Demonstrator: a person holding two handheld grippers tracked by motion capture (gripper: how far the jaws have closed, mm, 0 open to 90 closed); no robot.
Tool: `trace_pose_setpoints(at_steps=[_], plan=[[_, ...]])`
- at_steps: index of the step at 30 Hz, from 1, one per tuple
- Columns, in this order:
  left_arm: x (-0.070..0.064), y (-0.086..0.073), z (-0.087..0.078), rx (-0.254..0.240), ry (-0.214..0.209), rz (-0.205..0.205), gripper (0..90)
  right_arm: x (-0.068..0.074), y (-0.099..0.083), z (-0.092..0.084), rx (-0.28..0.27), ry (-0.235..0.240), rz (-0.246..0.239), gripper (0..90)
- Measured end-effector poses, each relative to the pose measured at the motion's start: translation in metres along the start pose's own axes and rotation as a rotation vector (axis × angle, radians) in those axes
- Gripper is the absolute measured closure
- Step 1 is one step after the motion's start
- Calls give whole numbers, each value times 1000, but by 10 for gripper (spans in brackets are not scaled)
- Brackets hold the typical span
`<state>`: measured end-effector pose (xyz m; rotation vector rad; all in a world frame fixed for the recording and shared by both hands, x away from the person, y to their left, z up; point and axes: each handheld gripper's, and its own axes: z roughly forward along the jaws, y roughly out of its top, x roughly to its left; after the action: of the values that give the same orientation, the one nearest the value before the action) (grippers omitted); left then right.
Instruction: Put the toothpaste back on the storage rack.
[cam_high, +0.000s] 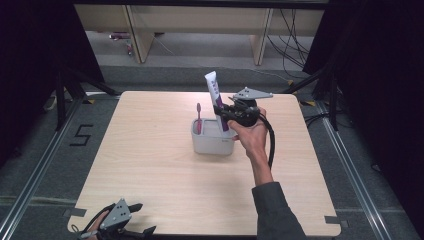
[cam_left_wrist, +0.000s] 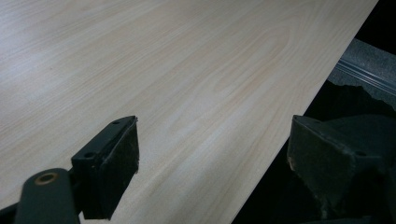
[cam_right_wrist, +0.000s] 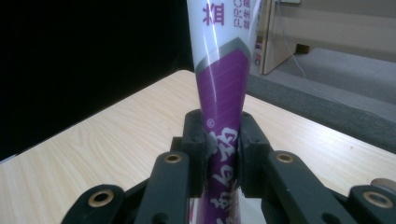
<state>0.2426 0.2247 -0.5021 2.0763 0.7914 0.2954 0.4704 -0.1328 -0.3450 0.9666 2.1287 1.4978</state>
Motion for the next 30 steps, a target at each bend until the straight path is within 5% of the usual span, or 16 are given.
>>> trace_pose_setpoints(at_steps=[15,30], plan=[[0,0,0,3,-5,-1,160,-3,10,26,-8,-16,27,768],[0,0,0,5,0,-4,159,-13,-5,43,16,-45,51,767]])
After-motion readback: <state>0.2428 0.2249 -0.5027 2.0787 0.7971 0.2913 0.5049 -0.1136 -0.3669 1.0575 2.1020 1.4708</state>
